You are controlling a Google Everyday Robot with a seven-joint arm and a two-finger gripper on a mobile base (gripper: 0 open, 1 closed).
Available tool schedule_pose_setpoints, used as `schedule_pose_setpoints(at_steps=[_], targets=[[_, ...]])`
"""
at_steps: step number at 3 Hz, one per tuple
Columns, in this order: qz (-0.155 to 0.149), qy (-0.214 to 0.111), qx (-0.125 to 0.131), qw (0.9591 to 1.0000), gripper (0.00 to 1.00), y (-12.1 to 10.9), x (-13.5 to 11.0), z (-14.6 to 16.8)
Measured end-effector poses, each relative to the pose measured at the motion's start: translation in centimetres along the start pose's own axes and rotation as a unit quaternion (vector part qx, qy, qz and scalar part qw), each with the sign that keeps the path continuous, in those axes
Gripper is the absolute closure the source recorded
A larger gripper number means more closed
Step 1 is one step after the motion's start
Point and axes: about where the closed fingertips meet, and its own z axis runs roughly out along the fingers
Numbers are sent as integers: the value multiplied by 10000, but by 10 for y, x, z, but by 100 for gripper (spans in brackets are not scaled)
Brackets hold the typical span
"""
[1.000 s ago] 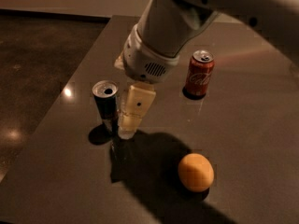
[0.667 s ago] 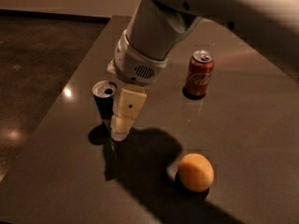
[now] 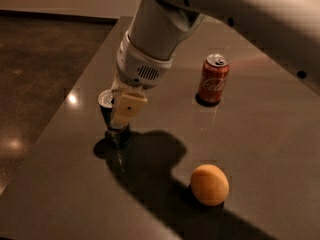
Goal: Knock redbull can over
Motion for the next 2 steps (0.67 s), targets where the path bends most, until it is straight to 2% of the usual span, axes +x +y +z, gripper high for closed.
schedule_pose_setpoints(at_steps=[1, 2], targets=[[79, 24, -23, 10000, 70, -8, 0, -8], [183, 165, 175, 9995, 93, -24, 3, -34]])
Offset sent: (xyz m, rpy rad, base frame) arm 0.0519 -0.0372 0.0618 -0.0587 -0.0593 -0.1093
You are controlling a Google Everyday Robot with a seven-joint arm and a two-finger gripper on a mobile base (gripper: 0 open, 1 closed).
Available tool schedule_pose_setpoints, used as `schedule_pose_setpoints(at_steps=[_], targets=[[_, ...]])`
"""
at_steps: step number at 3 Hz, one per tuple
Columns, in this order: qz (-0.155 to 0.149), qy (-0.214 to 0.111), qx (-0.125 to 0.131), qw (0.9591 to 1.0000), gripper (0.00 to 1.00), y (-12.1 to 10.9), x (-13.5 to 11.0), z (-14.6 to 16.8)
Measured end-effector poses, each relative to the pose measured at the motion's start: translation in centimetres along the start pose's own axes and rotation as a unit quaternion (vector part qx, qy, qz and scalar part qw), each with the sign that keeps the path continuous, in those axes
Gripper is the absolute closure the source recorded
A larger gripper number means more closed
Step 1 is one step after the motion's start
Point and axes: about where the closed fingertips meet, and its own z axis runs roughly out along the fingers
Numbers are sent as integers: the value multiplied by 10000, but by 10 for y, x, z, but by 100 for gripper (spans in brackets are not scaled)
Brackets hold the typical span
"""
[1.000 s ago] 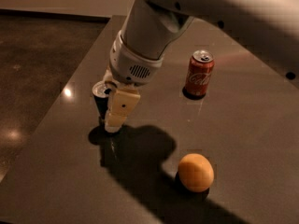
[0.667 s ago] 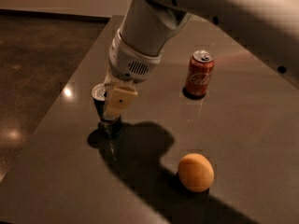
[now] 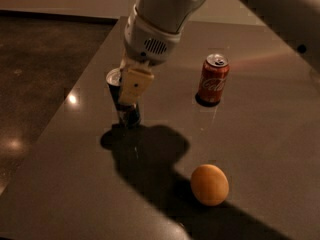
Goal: Knock redbull can over
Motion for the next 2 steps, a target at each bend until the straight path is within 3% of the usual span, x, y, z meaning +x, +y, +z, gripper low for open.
schedule_pose_setpoints(at_steps=[1, 2], targets=[[-42, 546, 307, 9980, 100, -12, 5, -12], [-256, 1419, 586, 9878, 100, -23, 25, -11]])
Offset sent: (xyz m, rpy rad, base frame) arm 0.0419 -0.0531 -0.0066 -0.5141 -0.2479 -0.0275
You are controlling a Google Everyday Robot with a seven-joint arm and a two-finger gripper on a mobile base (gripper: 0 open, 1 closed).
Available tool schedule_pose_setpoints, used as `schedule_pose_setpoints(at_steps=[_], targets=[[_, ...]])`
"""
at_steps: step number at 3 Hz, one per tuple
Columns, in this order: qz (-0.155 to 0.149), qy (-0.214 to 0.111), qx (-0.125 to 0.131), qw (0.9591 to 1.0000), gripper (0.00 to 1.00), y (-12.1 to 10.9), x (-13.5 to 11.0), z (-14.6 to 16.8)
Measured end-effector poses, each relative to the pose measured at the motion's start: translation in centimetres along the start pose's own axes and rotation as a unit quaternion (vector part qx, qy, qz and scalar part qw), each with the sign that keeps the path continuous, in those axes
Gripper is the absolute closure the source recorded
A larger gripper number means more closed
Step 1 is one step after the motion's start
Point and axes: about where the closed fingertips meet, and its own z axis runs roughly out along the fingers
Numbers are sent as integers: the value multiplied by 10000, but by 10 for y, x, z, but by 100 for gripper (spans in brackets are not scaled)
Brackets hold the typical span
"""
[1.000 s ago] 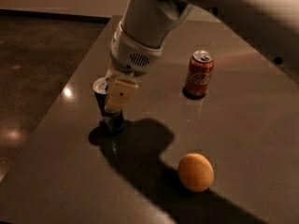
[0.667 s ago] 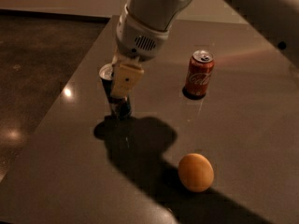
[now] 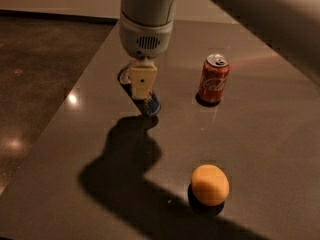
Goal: Knock redbull can over
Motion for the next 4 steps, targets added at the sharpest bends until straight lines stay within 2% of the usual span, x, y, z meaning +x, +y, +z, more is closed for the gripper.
schedule_pose_setpoints(at_steps=[1, 2, 3, 4], targets=[[-301, 873, 125, 9957, 100, -10, 25, 18], [-455, 1222, 167, 9913, 100, -16, 38, 26], [-618, 1446, 146, 9874, 82, -14, 47, 38], [-782, 1609, 68, 9838, 59, -7, 52, 49]])
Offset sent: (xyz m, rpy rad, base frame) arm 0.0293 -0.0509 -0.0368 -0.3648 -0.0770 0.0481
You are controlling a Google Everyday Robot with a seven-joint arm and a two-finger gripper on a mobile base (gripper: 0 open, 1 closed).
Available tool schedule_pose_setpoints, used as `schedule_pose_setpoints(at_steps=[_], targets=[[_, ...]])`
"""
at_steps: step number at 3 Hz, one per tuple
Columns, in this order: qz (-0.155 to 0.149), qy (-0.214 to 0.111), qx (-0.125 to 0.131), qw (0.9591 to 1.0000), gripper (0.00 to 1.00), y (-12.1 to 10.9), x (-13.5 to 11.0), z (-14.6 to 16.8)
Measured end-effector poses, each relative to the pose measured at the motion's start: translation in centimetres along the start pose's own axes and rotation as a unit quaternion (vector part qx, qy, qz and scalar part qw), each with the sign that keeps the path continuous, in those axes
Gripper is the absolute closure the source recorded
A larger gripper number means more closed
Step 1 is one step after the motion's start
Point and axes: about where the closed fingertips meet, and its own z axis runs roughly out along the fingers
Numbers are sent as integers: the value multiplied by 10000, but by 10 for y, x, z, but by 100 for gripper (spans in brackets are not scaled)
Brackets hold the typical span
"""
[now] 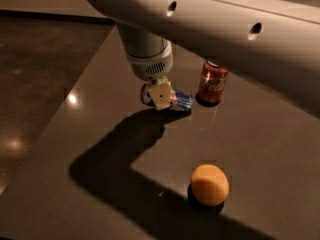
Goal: Knock redbull can over
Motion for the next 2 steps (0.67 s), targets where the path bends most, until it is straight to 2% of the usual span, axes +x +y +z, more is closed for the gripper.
schedule_pose_setpoints(at_steps=[1, 2], targets=[[-116, 56, -91, 9999, 36, 8, -1, 8], [-117, 29, -52, 9999, 13, 6, -3, 10]])
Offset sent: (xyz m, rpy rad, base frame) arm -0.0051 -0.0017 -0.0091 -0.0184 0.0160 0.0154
